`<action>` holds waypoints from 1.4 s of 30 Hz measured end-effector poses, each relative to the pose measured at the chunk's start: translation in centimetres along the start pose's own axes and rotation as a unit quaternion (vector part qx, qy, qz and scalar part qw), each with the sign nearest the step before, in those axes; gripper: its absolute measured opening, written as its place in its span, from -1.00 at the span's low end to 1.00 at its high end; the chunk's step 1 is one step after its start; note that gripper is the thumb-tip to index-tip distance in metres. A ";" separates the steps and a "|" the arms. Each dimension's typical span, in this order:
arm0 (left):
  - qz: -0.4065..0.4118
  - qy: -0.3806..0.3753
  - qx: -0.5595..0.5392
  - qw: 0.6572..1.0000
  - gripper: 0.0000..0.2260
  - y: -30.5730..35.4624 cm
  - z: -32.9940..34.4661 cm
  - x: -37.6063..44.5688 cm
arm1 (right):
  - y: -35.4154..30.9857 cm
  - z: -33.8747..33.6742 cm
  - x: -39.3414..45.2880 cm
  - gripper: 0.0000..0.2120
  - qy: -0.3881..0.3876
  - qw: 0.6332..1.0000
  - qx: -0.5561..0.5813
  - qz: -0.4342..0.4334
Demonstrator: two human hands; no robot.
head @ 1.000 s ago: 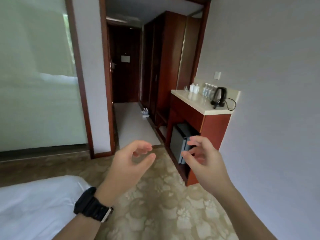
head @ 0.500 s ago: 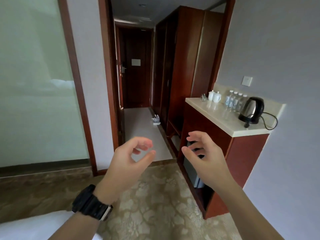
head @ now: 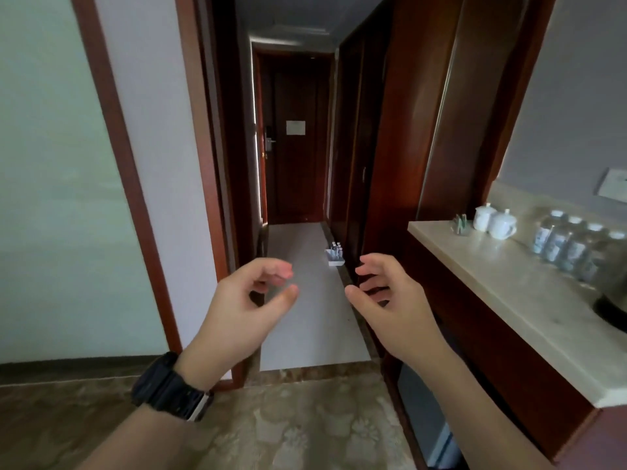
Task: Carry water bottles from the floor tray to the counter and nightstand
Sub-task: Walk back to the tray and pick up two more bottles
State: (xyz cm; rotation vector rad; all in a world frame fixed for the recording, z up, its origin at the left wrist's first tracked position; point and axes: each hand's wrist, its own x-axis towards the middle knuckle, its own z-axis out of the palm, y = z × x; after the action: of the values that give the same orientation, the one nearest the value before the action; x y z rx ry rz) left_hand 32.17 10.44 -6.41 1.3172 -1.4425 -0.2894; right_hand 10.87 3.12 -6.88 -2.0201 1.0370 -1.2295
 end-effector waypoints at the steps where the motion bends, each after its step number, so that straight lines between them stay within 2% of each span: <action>1: -0.005 0.001 0.004 1.000 -0.84 -1.5 0.7 2.1 | 1.5 0.7 2.3 -0.61 -0.005 1.000 0.000 -0.001; 10: 0.001 0.016 -0.013 1.000 -0.81 -19.2 6.9 24.8 | 15.0 8.5 26.7 -0.59 0.005 1.000 0.003 0.019; 12: 0.001 0.007 -0.023 1.000 -0.80 -21.9 8.3 30.8 | 16.9 9.4 32.7 -0.60 0.008 1.000 0.000 0.027; 16: 0.026 -0.010 -0.025 0.999 -0.63 -26.0 11.1 42.1 | 20.9 9.9 43.6 -0.60 0.030 0.999 -0.005 0.024; 21: 0.033 -0.019 -0.037 0.999 -0.68 -32.3 15.8 53.6 | 27.8 10.8 54.8 -0.60 0.045 0.998 0.003 0.033; 27: 0.035 -0.011 -0.032 0.999 -0.66 -41.7 22.7 67.9 | 39.2 13.3 70.3 -0.59 0.055 0.998 0.031 0.031; 33: 0.032 0.017 -0.013 0.999 -0.66 -49.2 28.0 83.4 | 48.0 16.3 87.7 -0.58 0.022 0.998 0.058 0.033; 42: -0.002 0.060 -0.023 0.998 -0.64 -62.5 30.3 103.7 | 57.7 24.5 110.4 -0.62 -0.029 0.996 0.076 0.019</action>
State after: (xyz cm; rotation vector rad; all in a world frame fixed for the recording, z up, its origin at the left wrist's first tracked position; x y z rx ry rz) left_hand 65.19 -109.89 -9.55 1.2783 -1.3252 -0.2407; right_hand 45.32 -119.03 -9.30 -1.8993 0.9217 -1.1863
